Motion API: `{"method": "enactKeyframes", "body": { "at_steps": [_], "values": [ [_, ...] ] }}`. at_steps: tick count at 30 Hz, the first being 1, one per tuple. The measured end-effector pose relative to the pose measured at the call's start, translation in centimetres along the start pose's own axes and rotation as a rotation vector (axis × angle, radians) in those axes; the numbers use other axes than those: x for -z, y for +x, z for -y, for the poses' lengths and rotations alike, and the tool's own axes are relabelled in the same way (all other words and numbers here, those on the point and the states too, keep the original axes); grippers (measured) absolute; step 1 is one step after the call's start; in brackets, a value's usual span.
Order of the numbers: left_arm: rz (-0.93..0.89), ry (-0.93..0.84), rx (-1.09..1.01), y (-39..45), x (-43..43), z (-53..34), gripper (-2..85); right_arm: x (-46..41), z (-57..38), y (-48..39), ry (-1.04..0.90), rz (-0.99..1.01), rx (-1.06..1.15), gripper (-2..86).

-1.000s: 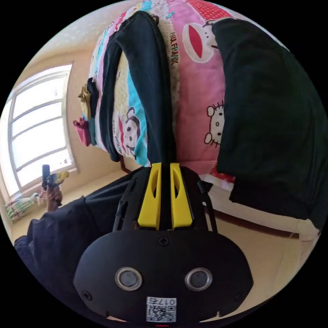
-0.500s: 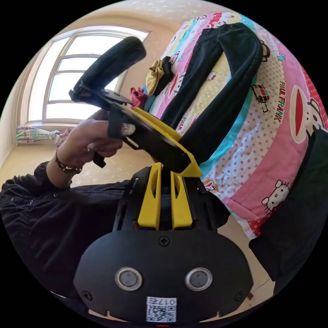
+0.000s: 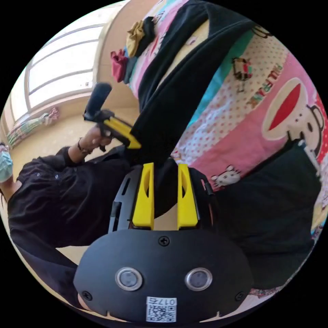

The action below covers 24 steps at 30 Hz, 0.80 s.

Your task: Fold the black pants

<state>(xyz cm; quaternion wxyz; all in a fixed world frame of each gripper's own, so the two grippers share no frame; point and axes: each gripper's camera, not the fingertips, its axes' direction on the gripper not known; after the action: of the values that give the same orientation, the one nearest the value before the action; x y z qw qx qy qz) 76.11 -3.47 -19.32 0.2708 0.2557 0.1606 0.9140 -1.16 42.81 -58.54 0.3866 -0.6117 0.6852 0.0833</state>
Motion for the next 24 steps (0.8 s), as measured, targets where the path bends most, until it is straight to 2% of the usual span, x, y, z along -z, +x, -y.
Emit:
{"method": "enactKeyframes", "body": {
  "at_steps": [3, 5, 8, 11, 12, 14, 16, 18, 20, 22, 24],
  "values": [
    [-0.088, 0.032, -0.011, -1.8, 3.2, -1.5, 4.0, 7.9, 7.0, 2.8, 0.257, -0.025, -0.130, 11.7],
    [-0.192, 0.071, -0.004, -3.2, 5.1, -2.6, 4.0, 13.1, 12.6, 5.6, 0.539, -0.007, -0.275, 12.9],
    [-0.387, 0.121, 0.006, -5.1, 8.5, -4.2, 4.0, 15.9, 19.0, 7.4, 0.751, -0.100, -0.432, 15.2],
    [-0.550, 0.121, 0.011, -7.1, 12.2, -5.0, 3.9, 15.9, 24.6, 7.2, 0.894, -0.042, -0.461, 14.0],
    [-0.602, 0.129, 0.023, -8.0, 13.9, -5.4, 3.9, 15.8, 25.7, 6.9, 0.902, -0.052, -0.475, 12.3],
    [-0.682, 0.155, 0.042, -9.4, 16.7, -6.3, 3.8, 15.4, 28.9, 4.2, 0.937, -0.209, -0.566, 6.5],
    [-0.872, 0.206, 0.055, -11.1, 20.3, -8.0, 3.7, 15.2, 31.4, 1.4, 0.963, -0.234, -0.518, 4.8],
    [-1.069, 0.263, 0.063, -12.5, 22.8, -9.8, 3.5, 14.9, 34.5, -1.0, 0.972, -0.098, -0.389, 4.2],
    [-1.229, 0.312, 0.063, -13.7, 25.0, -11.6, 3.4, 14.0, 38.6, -3.9, 0.987, 0.135, -0.230, 3.9],
    [-1.348, 0.407, 0.073, -15.5, 28.4, -14.3, 3.5, 12.8, 42.6, -5.9, 0.931, 0.188, -0.152, 3.8],
    [-1.327, 0.479, 0.119, -17.5, 30.9, -16.0, 3.5, 10.8, 47.2, -7.9, 0.835, 0.112, -0.152, 4.2]
  ]
}}
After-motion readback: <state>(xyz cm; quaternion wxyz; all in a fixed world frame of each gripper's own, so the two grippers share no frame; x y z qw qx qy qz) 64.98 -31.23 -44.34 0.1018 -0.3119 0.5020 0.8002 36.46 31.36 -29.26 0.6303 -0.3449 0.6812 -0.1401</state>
